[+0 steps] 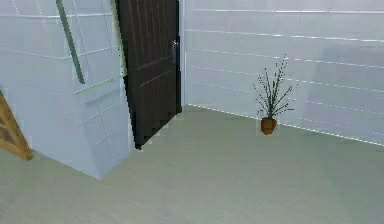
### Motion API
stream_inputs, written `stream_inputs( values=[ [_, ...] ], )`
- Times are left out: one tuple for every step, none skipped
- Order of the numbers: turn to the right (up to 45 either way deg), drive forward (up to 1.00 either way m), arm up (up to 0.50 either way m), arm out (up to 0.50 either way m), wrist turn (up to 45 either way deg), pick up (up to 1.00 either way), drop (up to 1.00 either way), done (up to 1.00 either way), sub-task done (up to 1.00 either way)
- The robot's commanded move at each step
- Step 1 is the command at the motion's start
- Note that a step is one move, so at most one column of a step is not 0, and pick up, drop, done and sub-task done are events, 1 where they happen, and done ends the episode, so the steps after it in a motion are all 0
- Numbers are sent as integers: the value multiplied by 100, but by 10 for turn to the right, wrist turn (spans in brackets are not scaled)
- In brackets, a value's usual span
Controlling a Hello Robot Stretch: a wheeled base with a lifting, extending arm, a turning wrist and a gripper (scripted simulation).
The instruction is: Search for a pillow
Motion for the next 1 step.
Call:
stream_inputs(
  values=[
    [0, 55, 0, 0, 0, 0, 0, 0, 0]
  ],
)
